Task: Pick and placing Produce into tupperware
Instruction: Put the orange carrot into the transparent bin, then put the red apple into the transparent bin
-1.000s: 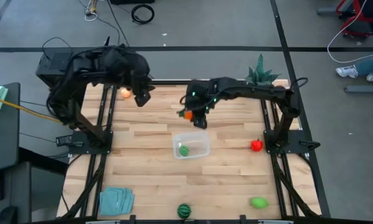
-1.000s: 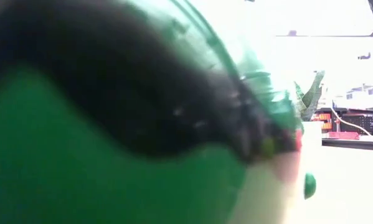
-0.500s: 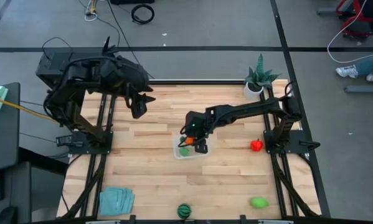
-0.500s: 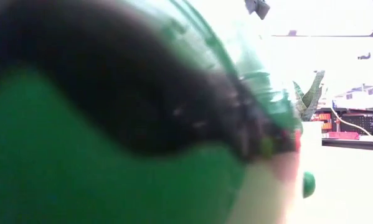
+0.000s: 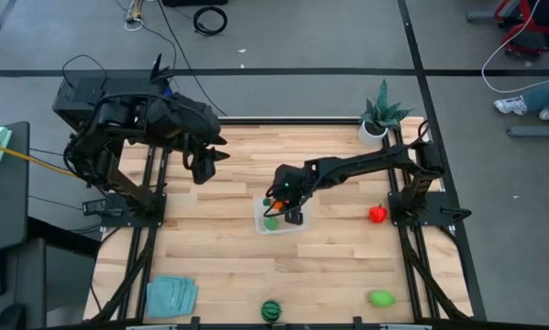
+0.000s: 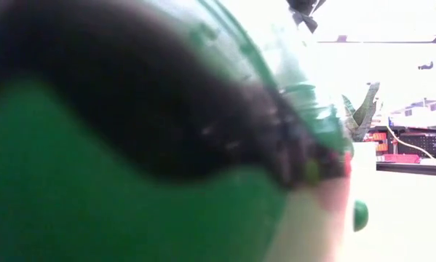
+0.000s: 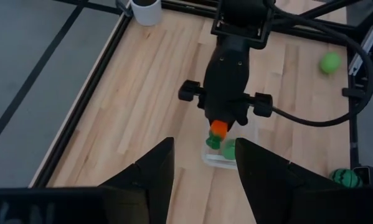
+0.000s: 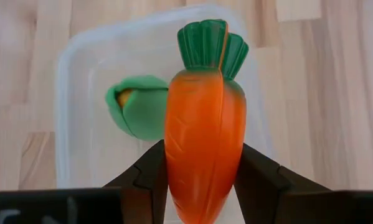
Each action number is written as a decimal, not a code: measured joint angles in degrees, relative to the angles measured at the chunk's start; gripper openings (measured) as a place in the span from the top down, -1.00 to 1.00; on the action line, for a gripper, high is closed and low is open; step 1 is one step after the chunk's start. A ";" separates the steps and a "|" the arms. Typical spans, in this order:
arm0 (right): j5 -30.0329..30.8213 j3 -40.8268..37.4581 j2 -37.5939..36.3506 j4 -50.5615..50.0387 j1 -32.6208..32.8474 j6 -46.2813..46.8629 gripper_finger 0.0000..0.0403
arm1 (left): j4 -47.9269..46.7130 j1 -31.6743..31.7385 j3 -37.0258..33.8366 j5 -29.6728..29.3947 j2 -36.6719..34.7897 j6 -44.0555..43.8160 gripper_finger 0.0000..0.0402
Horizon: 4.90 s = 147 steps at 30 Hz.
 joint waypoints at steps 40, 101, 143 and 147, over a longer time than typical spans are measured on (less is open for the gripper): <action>-0.02 -5.98 0.02 9.57 1.18 3.70 -0.09 | -0.07 0.06 0.00 -0.01 0.02 -0.29 0.10; 11.73 -3.68 -37.10 -43.24 44.95 82.56 0.98 | 10.86 -8.09 -14.14 -6.07 0.39 -15.17 0.11; 2.33 -22.58 -32.13 -48.30 26.14 92.75 -0.16 | 9.40 -8.11 -14.14 -6.00 0.33 -10.98 0.13; 1.63 -23.97 -32.11 -47.42 22.72 91.96 -0.22 | 9.40 -8.11 -14.14 -5.99 0.33 -11.04 0.11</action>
